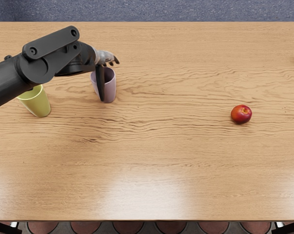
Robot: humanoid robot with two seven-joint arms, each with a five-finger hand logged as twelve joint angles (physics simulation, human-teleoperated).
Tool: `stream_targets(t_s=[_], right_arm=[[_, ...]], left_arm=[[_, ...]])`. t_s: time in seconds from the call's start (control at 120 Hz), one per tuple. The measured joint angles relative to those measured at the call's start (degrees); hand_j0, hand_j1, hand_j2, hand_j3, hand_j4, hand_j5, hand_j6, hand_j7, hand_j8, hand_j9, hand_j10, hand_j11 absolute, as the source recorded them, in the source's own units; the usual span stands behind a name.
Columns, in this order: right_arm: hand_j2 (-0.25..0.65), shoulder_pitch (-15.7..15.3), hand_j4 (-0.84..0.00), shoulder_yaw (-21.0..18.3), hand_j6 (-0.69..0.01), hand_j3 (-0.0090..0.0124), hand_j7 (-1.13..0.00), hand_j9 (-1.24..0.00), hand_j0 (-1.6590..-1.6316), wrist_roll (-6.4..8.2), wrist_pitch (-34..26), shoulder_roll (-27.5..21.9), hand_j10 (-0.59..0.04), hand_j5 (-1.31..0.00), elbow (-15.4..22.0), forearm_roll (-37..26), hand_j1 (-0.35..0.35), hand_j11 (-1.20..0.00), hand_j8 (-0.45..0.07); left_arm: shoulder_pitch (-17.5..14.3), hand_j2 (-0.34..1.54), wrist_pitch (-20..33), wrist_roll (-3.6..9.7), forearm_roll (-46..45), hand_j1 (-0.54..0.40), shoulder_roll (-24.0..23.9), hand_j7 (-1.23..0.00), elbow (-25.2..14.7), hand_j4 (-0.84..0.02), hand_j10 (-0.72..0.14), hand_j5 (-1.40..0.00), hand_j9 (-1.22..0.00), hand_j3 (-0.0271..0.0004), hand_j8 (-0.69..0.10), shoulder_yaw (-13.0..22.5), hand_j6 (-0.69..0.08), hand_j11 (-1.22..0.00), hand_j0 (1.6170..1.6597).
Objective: Pick up cup and place in cup with left hand
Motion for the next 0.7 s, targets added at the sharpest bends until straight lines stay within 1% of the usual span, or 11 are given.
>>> stream_targets(t_s=[0.125,0.383,0.425,0.467,0.508,0.533,0.542,0.55,0.7], right_arm=[[-0.006,0.00,-0.031,0.01,-0.031,0.0000,-0.04,-0.04,-1.6581,0.00,0.00,0.00,-0.031,-0.04,-0.01,0.00,-0.312,-0.04,-0.031],[-0.006,0.00,-0.031,0.02,-0.031,0.0000,-0.04,-0.04,-1.6581,0.00,0.00,0.00,-0.031,-0.04,-0.02,0.00,-0.312,-0.04,-0.031],[-0.006,0.00,-0.031,0.02,-0.031,0.0000,-0.04,-0.04,-1.6581,0.00,0.00,0.00,-0.031,-0.04,-0.02,0.00,-0.312,-0.04,-0.031],[-0.006,0.00,-0.031,0.01,-0.031,0.0000,-0.04,-0.04,-1.6581,0.00,0.00,0.00,-0.031,-0.04,-0.04,0.00,-0.312,-0.04,-0.031],[-0.006,0.00,-0.031,0.01,-0.031,0.0000,-0.04,-0.04,-1.6581,0.00,0.00,0.00,-0.031,-0.04,-0.06,0.00,-0.312,-0.04,-0.031],[-0.006,0.00,-0.031,0.01,-0.031,0.0000,-0.04,-0.04,-1.6581,0.00,0.00,0.00,-0.031,-0.04,-0.07,0.00,-0.312,-0.04,-0.031],[-0.006,0.00,-0.031,0.01,-0.031,0.0000,-0.04,-0.04,-1.6581,0.00,0.00,0.00,-0.031,-0.04,-0.08,0.00,-0.312,-0.04,-0.031],[-0.006,0.00,-0.031,0.01,-0.031,0.0000,-0.04,-0.04,-1.6581,0.00,0.00,0.00,-0.031,-0.04,-0.08,0.00,-0.312,-0.04,-0.031],[-0.006,0.00,-0.031,0.01,-0.031,0.0000,-0.04,-0.04,-1.6581,0.00,0.00,0.00,-0.031,-0.04,-0.10,0.00,-0.312,-0.04,-0.031]], left_arm=[[0.00,0.03,-0.04,0.04,-0.04,0.183,0.00,-0.18,0.05,-0.141,-0.141,-0.18,-0.18,0.0000,-0.142,0.52,-0.142,-0.18,1.6581],[-0.09,0.05,-0.59,0.05,-0.42,0.085,0.00,-0.29,1.00,-0.223,-0.222,-0.29,-0.29,0.0000,-0.223,0.94,-0.224,-0.29,1.6581],[-0.09,0.05,-0.65,0.04,-0.59,0.073,0.00,-0.30,1.03,-0.237,-0.235,-0.30,-0.30,0.0000,-0.261,0.94,-0.238,-0.30,1.6580],[-0.09,0.05,-0.67,0.02,-0.67,0.062,-0.08,-0.31,1.04,-0.250,-0.246,-0.31,-0.31,0.0000,-0.291,0.93,-0.274,-0.31,1.6580],[-0.11,0.05,-0.72,0.00,-0.75,0.051,-0.09,-0.32,1.04,-0.258,-0.254,-0.32,-0.33,0.0000,-0.300,0.92,-0.292,-0.33,1.6580],[-0.10,0.05,-0.72,0.00,-0.72,0.043,-0.07,-0.33,1.05,-0.266,-0.262,-0.33,-0.34,0.0000,-0.317,0.92,-0.318,-0.33,1.6580],[-0.10,0.05,-0.70,-0.01,-0.71,0.040,-0.08,-0.33,1.05,-0.270,-0.264,-0.33,-0.34,0.0000,-0.328,0.91,-0.348,-0.34,1.6580],[-0.10,0.05,-0.70,-0.01,-0.73,0.037,-0.04,-0.34,1.05,-0.272,-0.267,-0.34,-0.34,0.0000,-0.332,0.90,-0.349,-0.34,1.6580],[-0.09,0.06,-0.76,-0.03,-0.83,-0.010,0.00,-0.39,1.12,-0.314,-0.309,-0.39,-0.39,0.0000,-0.335,0.95,-0.381,-0.39,1.6580]])
